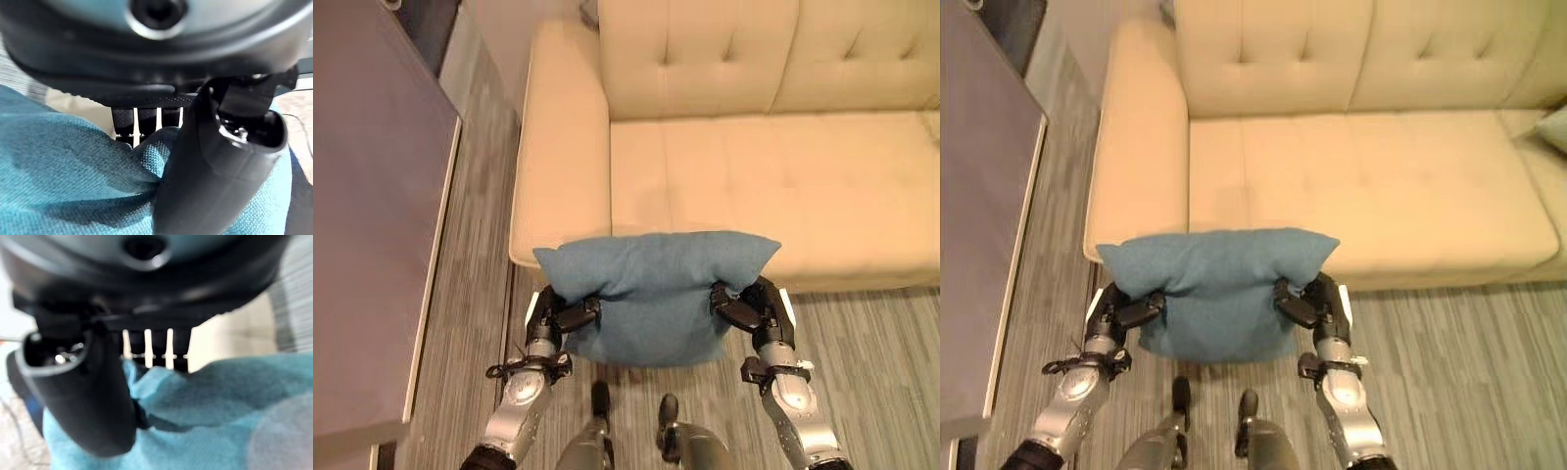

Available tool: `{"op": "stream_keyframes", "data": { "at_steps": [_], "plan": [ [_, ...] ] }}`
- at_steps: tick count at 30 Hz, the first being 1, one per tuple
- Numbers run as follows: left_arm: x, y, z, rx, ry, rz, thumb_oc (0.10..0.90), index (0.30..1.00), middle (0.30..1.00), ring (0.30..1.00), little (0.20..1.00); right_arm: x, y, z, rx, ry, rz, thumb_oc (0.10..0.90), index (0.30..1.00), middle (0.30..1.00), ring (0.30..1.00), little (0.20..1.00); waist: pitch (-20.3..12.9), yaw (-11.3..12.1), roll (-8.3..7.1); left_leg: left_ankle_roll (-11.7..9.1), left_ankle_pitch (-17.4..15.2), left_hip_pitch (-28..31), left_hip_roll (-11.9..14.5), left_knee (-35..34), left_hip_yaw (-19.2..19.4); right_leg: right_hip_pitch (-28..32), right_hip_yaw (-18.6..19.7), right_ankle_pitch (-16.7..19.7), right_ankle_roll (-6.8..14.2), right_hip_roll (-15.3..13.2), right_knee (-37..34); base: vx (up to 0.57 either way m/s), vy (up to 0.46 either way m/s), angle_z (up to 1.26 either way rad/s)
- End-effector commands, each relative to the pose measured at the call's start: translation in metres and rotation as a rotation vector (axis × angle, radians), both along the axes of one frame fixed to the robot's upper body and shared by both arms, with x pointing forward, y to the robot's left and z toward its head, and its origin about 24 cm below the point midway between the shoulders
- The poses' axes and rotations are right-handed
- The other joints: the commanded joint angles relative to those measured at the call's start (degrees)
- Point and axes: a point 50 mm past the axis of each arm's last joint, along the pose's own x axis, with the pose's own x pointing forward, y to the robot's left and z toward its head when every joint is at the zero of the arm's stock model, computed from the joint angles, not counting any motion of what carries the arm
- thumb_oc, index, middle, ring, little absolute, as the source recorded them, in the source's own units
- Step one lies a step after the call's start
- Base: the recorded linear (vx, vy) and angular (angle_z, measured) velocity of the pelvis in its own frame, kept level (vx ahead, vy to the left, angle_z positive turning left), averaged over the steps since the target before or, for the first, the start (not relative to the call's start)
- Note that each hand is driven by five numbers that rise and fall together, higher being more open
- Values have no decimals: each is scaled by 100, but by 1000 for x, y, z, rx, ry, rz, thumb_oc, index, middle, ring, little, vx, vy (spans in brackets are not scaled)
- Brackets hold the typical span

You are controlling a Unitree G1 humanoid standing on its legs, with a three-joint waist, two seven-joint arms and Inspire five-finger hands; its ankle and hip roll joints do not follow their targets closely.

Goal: Pick up all the scattered cushions and arrange them neatly on the sofa.

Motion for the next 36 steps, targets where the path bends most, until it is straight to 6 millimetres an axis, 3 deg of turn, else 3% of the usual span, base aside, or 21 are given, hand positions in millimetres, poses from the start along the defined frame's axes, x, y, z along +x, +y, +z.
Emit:
{"op": "stream_keyframes", "data": {
  "at_steps": [1,3,6,12,16,20,21,24,27,29,33,34,36],
  "plan": [
    [15,-23,49,-49,-279,-131,400,300,300,300,300,10,14,50,-14,-264,99,400,300,300,300,300,-692,-95,-285,-178,-848,363,-3,637,-107,982,245,455,430,5,-1474,49,62,-5],
    [15,-25,47,-60,-265,-119,400,300,300,300,300,10,10,48,-21,-250,78,400,300,300,300,300,-607,-19,-337,-226,-846,214,-268,924,-561,1109,380,499,445,-9,-1492,-9,90,-24],
    [12,-25,42,-64,-245,-114,400,300,300,300,300,11,9,48,-27,-245,73,400,300,300,300,300,-709,-32,-312,-137,-980,406,-306,698,-686,1203,455,503,475,8,-1505,64,71,-30],
    [4,-22,35,-35,-212,-128,400,300,300,300,300,9,14,44,-25,-220,97,400,300,300,300,300,-793,13,-269,104,-1068,959,-352,334,-368,1257,747,527,635,-82,-1157,101,170,-39],
    [0,-17,32,-22,-194,-130,400,300,300,300,300,10,30,42,66,-222,147,400,300,300,300,300,-550,39,-180,296,-1025,1089,-283,241,-142,547,911,821,987,-96,-12,-43,120,-83],
    [-2,-15,30,-17,-187,-128,400,300,300,300,300,8,35,42,78,-227,162,400,300,300,300,300,-520,68,-155,307,-1078,1146,-262,217,-37,463,660,735,987,-243,-71,-20,5,-41],
    [-3,-12,29,-15,-182,-123,400,300,300,300,300,8,37,42,68,-225,174,400,300,300,300,300,-543,142,-162,282,-1146,1222,-212,199,92,564,245,802,934,-511,-439,47,-112,-49],
    [-4,-11,30,-24,-186,-124,400,300,300,300,300,8,39,43,47,-223,199,400,300,300,300,300,-573,238,-225,230,-1259,1311,-169,268,237,692,-252,923,892,-708,-984,92,-161,-76],
    [-6,-14,26,-37,-171,-135,400,300,300,300,300,5,36,41,31,-211,198,400,300,300,300,300,-617,191,-296,168,-1321,1333,-150,424,236,862,-32,932,868,-533,-1213,114,-203,-5],
    [-6,-22,24,-58,-164,-157,400,300,300,300,300,2,29,43,9,-216,179,400,300,300,300,300,-642,125,-305,1,-1390,1246,0,777,201,1073,12,837,740,-377,-1395,111,-256,29],
    [-1,-35,27,-84,-172,-187,400,300,300,300,300,1,22,45,-8,-223,151,400,300,300,300,300,-577,17,-280,-230,-1222,842,302,1610,157,1266,-115,703,549,-231,-1504,44,-193,16],
    [0,-37,28,-85,-175,-188,400,300,300,300,300,1,20,45,-12,-221,143,400,300,300,300,300,-526,19,-275,-261,-1031,674,381,2074,87,1385,-79,626,430,-132,-1532,97,-183,13],
    [-1,-38,28,-85,-176,-190,400,300,300,300,300,1,19,42,-20,-203,146,400,300,300,300,300,-444,84,-321,-171,-1080,318,101,2309,-223,1451,52,596,389,-62,-1586,130,-177,-11]
  ]
}}
